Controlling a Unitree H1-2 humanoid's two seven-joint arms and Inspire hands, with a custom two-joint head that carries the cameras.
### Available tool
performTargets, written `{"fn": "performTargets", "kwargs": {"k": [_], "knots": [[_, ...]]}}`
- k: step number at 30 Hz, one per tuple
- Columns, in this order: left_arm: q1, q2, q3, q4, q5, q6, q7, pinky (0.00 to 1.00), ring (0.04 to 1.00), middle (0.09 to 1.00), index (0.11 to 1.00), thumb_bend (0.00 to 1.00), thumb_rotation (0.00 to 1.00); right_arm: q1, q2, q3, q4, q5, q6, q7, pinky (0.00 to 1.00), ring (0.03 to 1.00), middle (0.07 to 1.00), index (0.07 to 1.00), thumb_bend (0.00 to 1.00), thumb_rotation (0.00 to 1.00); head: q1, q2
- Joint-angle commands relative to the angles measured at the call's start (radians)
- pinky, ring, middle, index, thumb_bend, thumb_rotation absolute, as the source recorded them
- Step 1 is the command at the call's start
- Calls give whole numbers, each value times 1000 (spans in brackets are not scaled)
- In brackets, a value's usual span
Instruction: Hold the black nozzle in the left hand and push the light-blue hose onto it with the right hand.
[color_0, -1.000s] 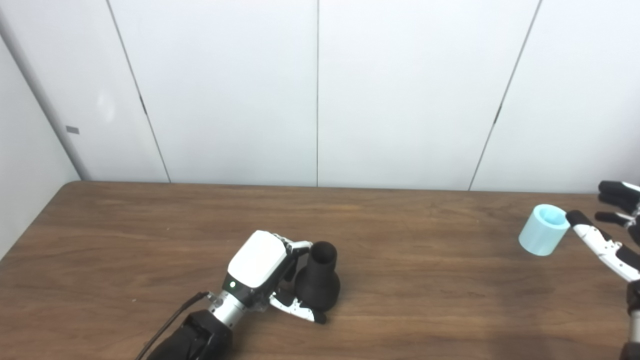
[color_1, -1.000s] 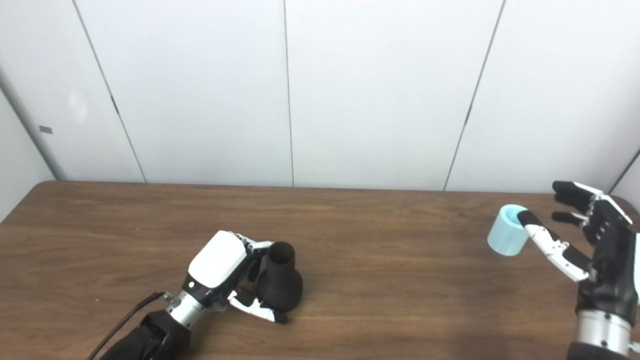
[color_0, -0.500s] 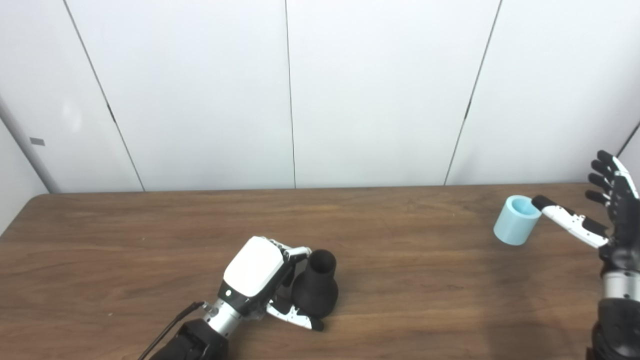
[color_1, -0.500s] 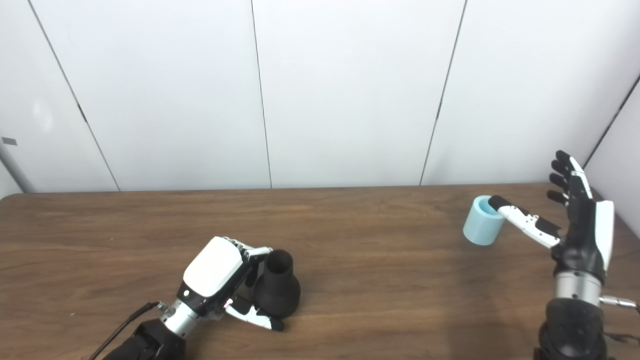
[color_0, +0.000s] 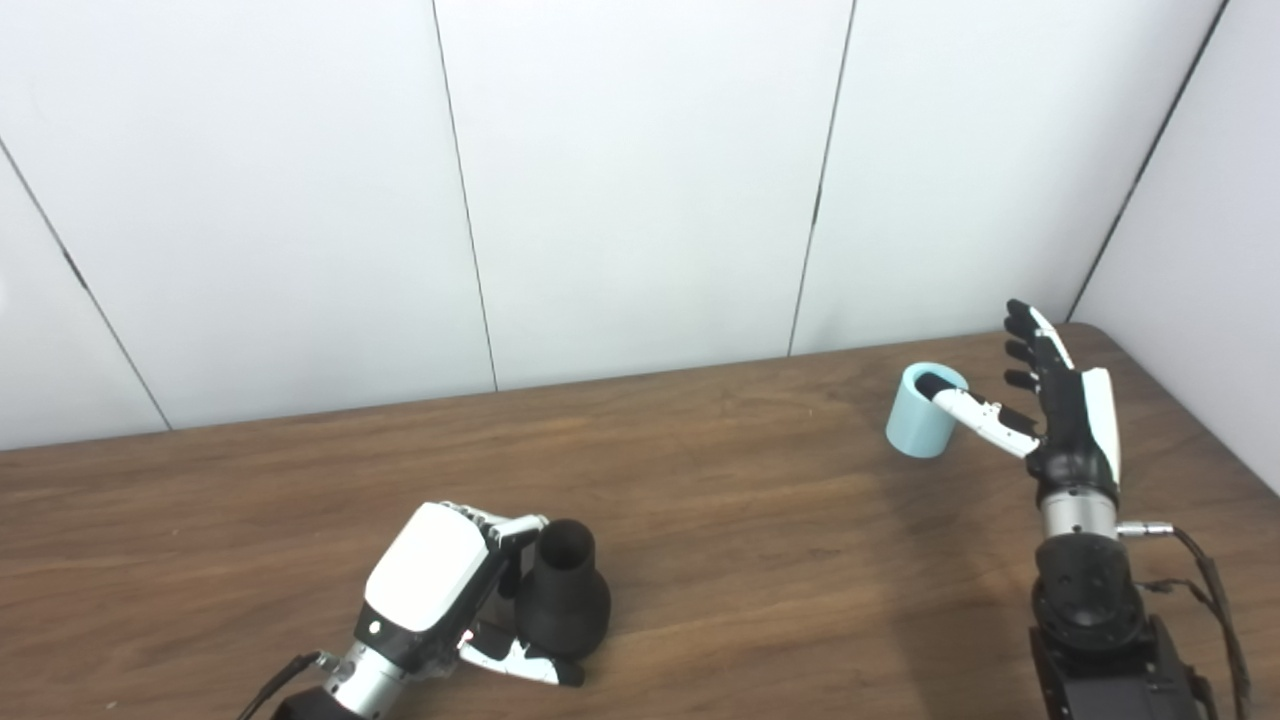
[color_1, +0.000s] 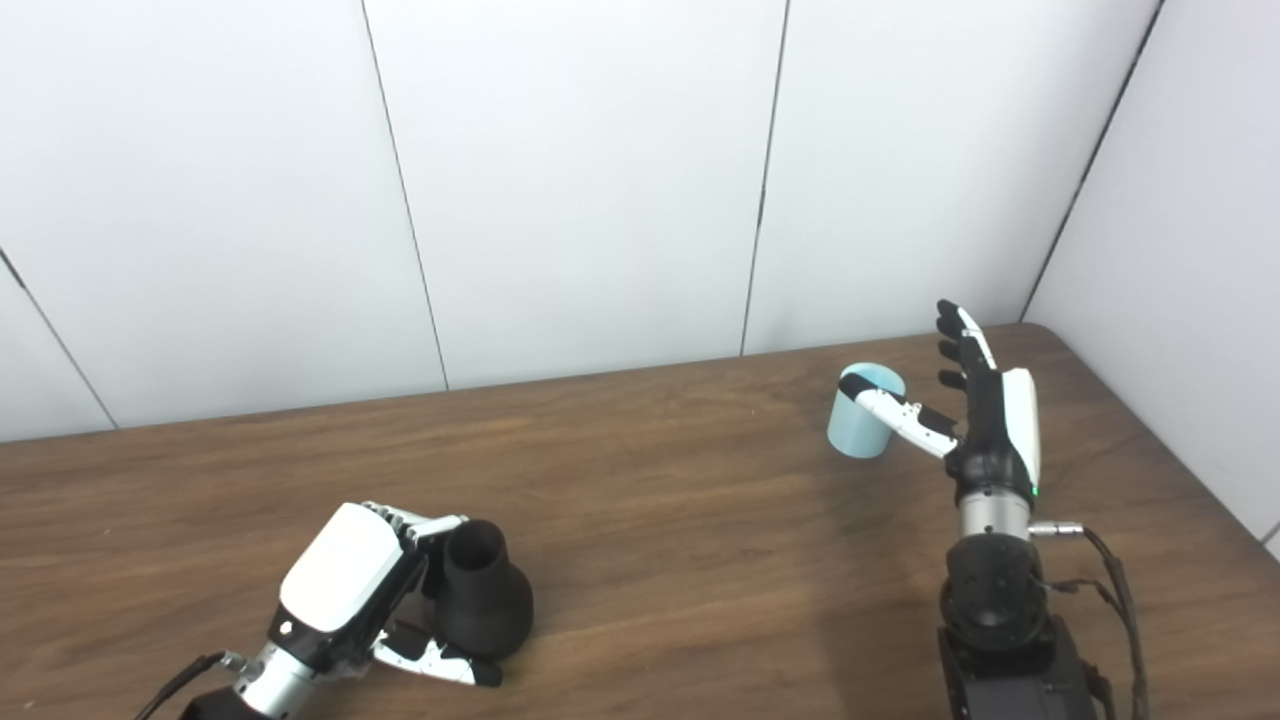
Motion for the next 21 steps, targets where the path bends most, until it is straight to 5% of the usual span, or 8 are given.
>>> {"fn": "performTargets", "kwargs": {"k": [1,14,21], "knots": [[98,3,-34,55,-21,-20,23,93,142,219,482,518,38,-47,-36,-1,3,-5,-32,-16,766,849,877,895,978,481,-8,1],[90,51,-60,58,-88,-21,26,77,128,193,482,519,37,-74,-37,35,72,-23,-31,-29,766,848,873,890,998,460,-93,-10],[90,60,-72,52,-104,-21,25,79,130,197,482,519,37,-92,-42,13,157,48,-72,-30,815,882,897,915,1000,437,-95,-9]]}}
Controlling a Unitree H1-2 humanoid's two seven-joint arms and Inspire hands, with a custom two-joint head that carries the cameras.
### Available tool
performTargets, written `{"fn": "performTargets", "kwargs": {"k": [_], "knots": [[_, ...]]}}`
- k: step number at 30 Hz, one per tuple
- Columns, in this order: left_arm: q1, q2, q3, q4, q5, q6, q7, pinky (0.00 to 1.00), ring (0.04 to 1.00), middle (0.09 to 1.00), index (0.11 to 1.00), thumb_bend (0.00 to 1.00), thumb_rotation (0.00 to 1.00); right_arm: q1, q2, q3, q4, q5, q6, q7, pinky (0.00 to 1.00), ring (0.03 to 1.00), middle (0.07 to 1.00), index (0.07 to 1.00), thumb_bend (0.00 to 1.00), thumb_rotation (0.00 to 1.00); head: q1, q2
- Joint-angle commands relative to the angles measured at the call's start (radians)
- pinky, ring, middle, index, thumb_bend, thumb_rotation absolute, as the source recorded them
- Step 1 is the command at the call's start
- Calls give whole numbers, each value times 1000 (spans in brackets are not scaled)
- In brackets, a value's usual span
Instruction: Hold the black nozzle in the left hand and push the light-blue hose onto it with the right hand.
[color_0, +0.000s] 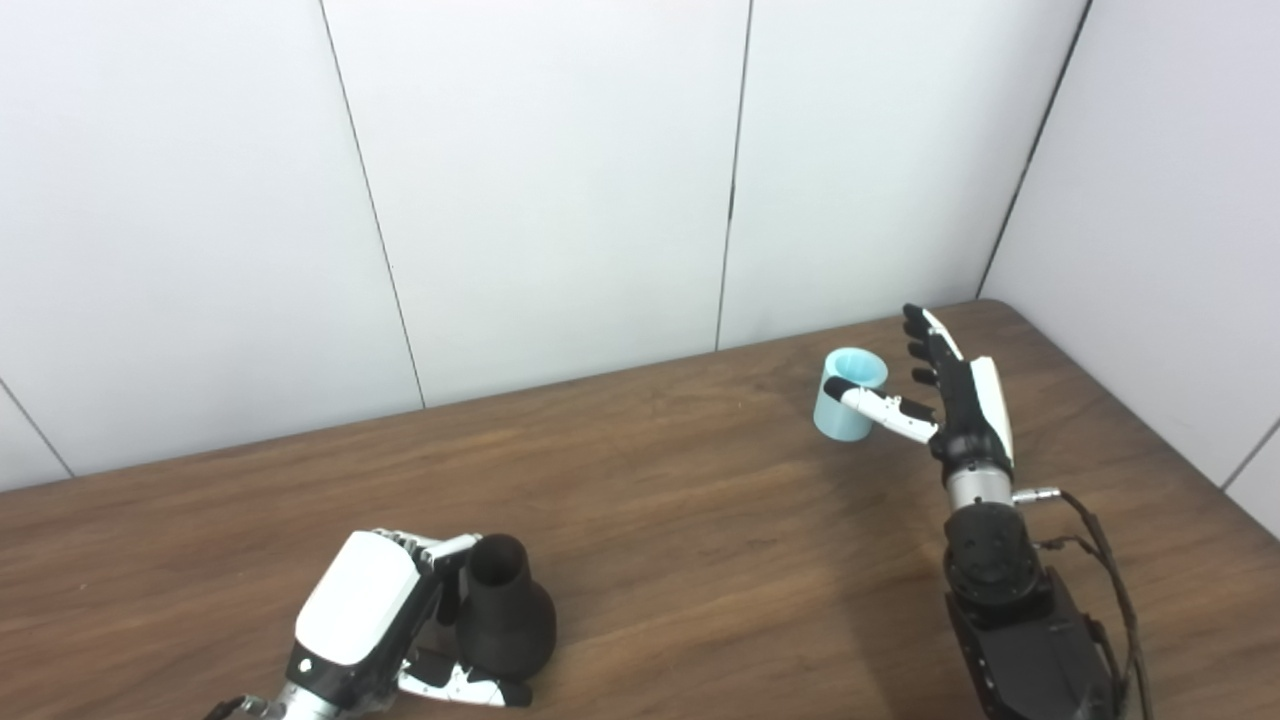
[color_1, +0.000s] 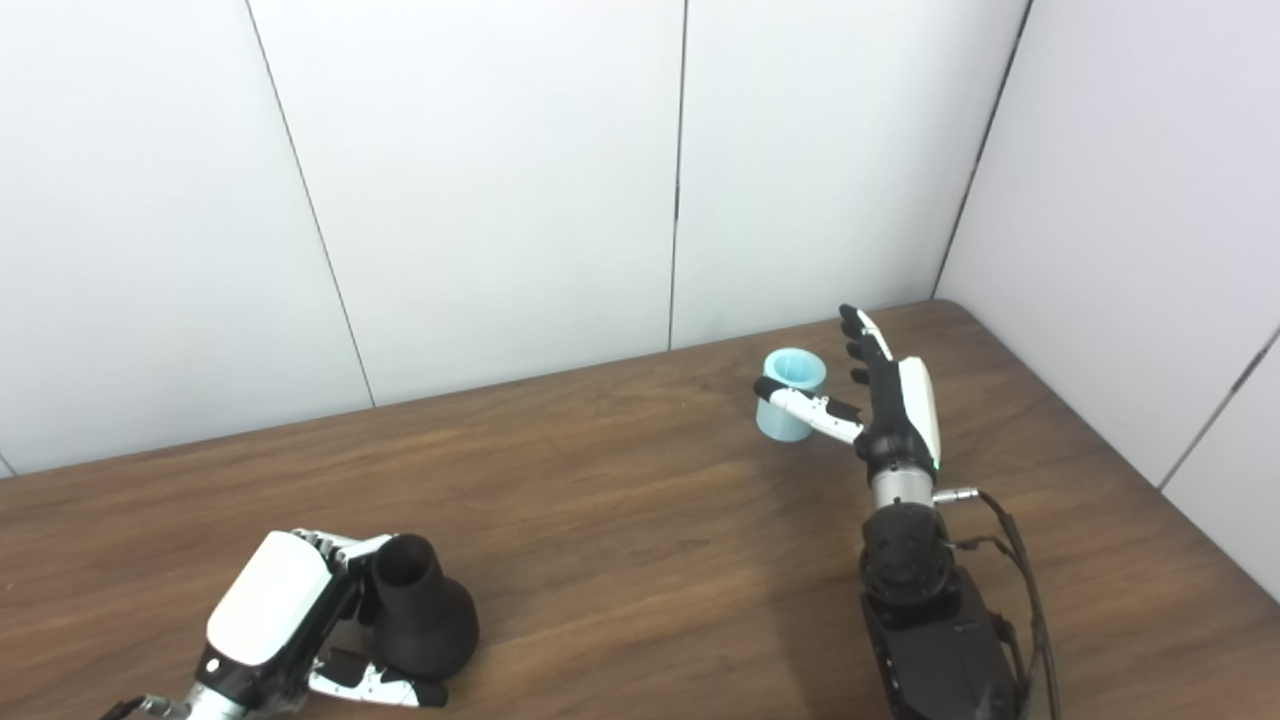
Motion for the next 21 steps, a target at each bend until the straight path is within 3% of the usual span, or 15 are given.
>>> {"fn": "performTargets", "kwargs": {"k": [1,13,21], "knots": [[93,20,-28,57,-16,-17,17,80,130,198,482,519,38,-44,-35,-10,2,16,-67,-14,813,880,895,916,1000,434,-1,1],[97,18,-34,54,-16,-17,22,91,140,215,482,519,37,-63,-49,-7,88,59,-124,-19,806,863,870,898,1000,382,9,4],[92,22,-44,61,-19,-17,24,90,138,210,482,519,37,-62,-53,10,101,91,-120,18,813,866,871,902,1000,379,22,4]]}}
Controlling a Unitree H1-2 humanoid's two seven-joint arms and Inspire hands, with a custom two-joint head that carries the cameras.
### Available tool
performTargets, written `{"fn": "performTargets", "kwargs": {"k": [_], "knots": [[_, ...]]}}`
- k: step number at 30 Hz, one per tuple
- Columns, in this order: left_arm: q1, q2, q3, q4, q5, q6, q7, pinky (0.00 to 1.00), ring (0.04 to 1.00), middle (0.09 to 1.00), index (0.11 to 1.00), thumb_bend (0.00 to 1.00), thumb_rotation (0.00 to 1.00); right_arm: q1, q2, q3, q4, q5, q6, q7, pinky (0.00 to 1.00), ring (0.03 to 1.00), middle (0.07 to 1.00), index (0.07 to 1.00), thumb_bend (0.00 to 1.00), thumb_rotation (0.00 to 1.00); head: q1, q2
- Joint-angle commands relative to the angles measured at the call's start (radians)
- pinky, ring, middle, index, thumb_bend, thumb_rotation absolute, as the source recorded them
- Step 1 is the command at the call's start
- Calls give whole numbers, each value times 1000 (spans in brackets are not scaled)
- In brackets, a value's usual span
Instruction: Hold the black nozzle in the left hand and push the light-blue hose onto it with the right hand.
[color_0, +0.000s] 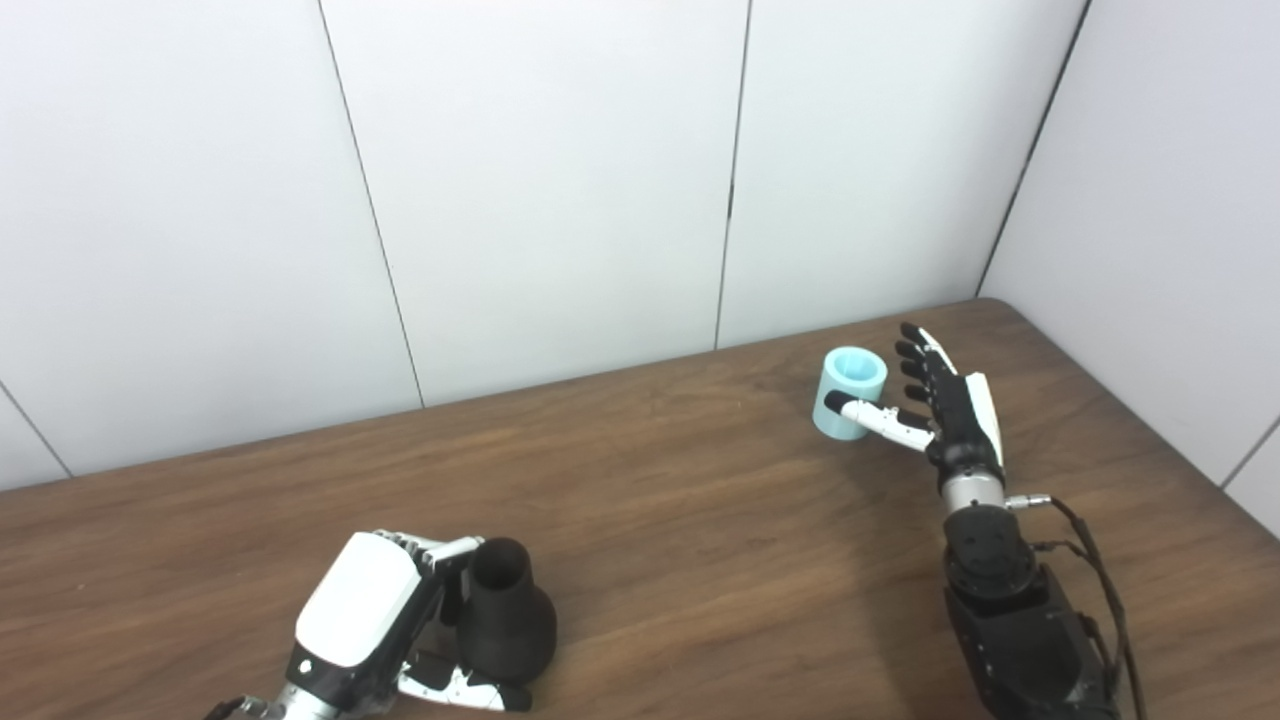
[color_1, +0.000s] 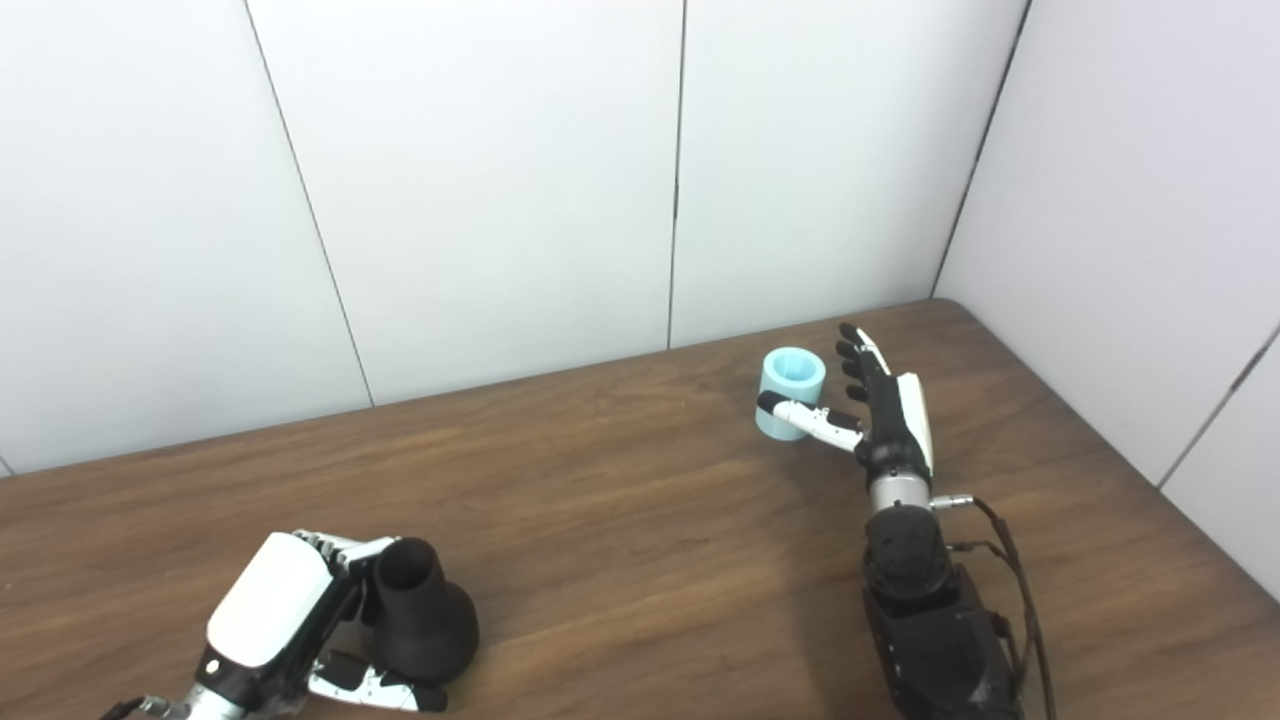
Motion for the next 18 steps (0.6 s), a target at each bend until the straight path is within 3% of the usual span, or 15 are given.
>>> {"fn": "performTargets", "kwargs": {"k": [1,4,18], "knots": [[95,14,-27,62,-18,-17,16,90,138,209,482,519,37,-35,-29,-5,-26,35,-52,23,826,870,872,901,1000,371,-1,1],[96,14,-25,60,-32,-17,-10,86,134,201,482,519,36,-30,-32,2,-14,54,-80,37,846,876,868,896,1000,371,3,1],[94,8,-39,76,-1,-17,20,80,130,197,482,519,38,-44,-20,24,34,85,-105,52,811,845,839,866,1000,332,22,0]]}}
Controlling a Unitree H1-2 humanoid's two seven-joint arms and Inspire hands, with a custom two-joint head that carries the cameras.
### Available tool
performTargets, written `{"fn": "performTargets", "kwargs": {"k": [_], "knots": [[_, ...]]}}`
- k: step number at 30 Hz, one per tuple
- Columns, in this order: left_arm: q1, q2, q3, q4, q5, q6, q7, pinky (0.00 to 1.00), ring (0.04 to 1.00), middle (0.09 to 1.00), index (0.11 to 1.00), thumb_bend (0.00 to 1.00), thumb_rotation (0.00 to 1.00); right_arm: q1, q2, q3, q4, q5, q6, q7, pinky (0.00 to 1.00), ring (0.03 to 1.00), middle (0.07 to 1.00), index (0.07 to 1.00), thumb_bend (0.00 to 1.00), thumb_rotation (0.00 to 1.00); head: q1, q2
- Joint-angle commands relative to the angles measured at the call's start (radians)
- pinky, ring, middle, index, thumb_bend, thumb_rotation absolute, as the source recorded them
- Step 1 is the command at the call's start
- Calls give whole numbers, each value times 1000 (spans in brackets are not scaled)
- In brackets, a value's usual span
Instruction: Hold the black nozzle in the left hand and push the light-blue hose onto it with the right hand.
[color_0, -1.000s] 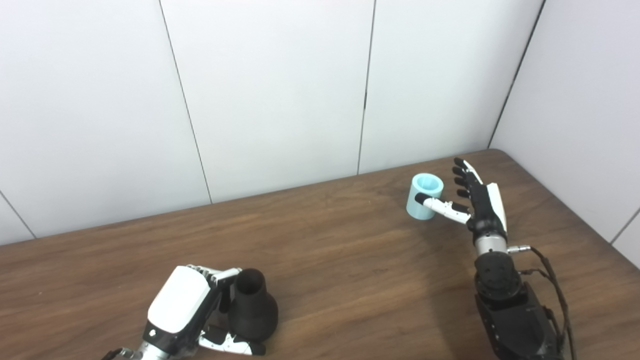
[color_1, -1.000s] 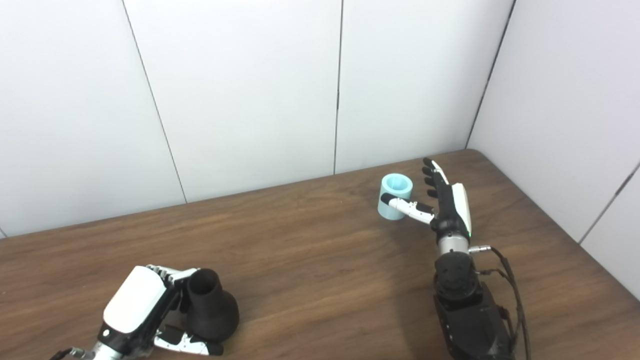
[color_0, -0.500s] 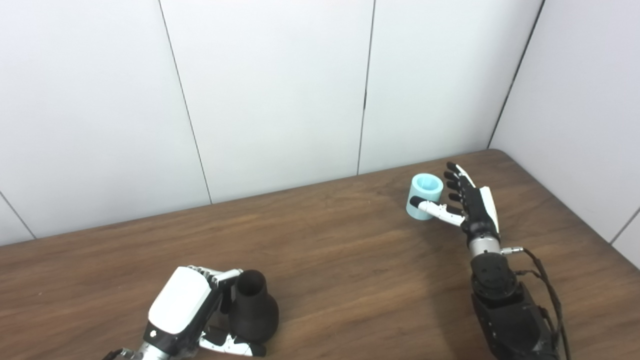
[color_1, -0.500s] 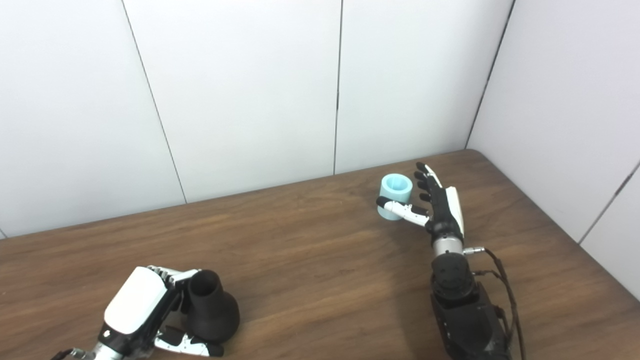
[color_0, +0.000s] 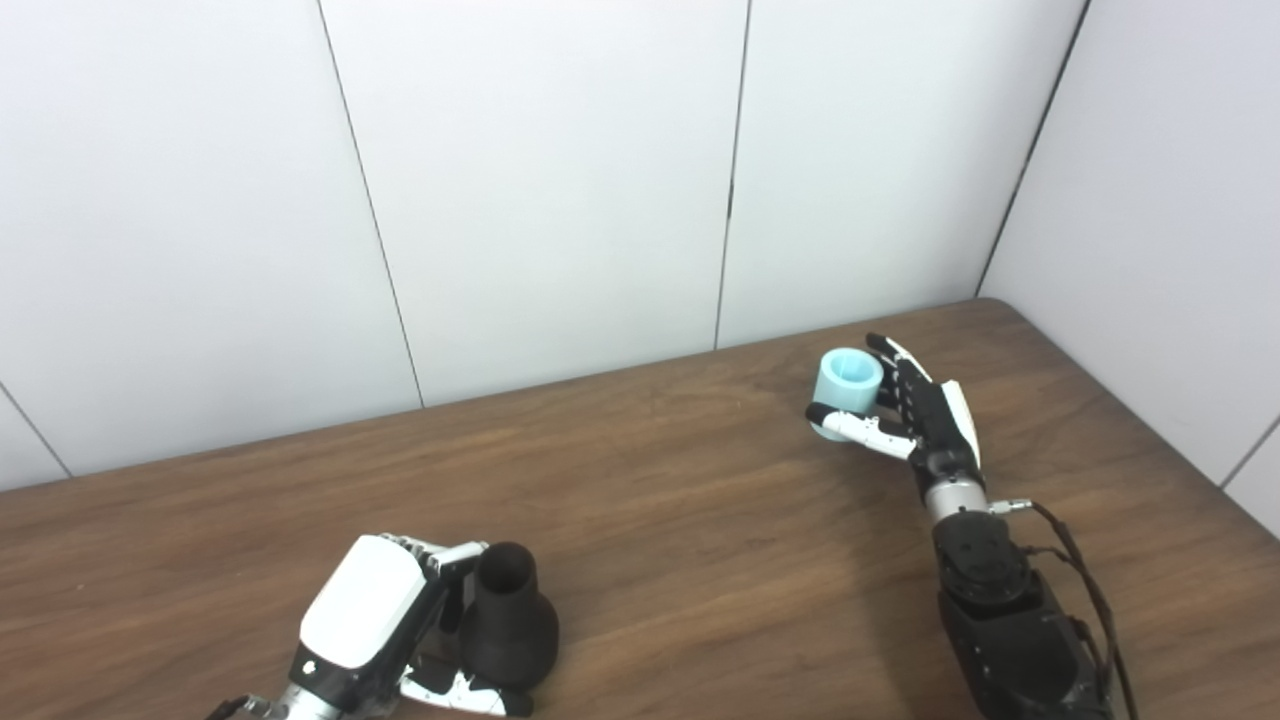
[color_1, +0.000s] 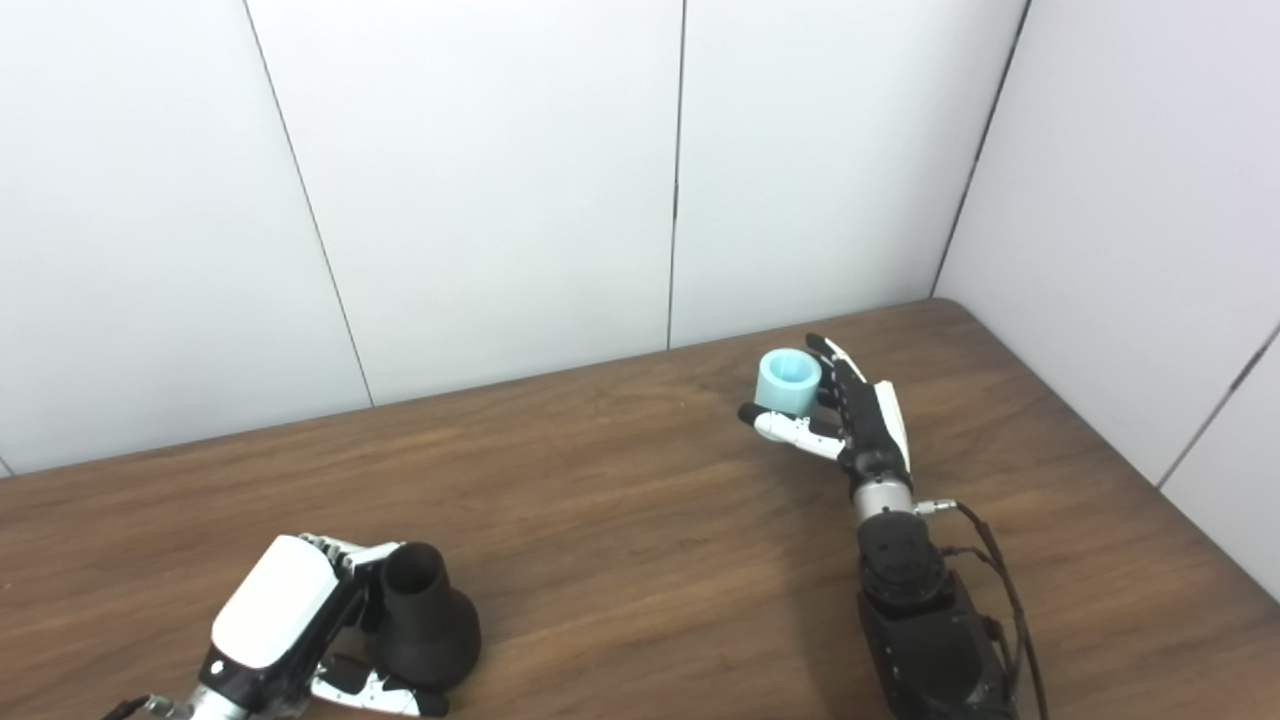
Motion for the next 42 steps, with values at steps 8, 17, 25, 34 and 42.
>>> {"fn": "performTargets", "kwargs": {"k": [8,17,25,34,42], "knots": [[102,11,-37,69,-9,-16,43,82,132,206,482,519,37,-63,-5,5,14,9,-54,-15,817,843,833,857,1000,319,1,4],[107,21,-44,55,-17,-17,43,83,134,206,482,519,37,-84,-2,6,55,-3,-54,-39,796,825,819,839,989,303,2,10],[110,26,-47,50,-17,-17,40,82,130,196,481,519,37,-103,9,-2,88,28,-72,-44,779,818,806,824,995,247,3,14],[114,26,-41,43,-18,-16,30,91,138,208,482,519,37,-115,5,5,112,20,-72,-72,714,758,750,767,969,192,4,17],[117,26,-41,39,-16,-17,31,82,130,195,481,519,37,-107,5,14,93,11,-47,-70,700,742,730,755,956,159,6,23]]}}
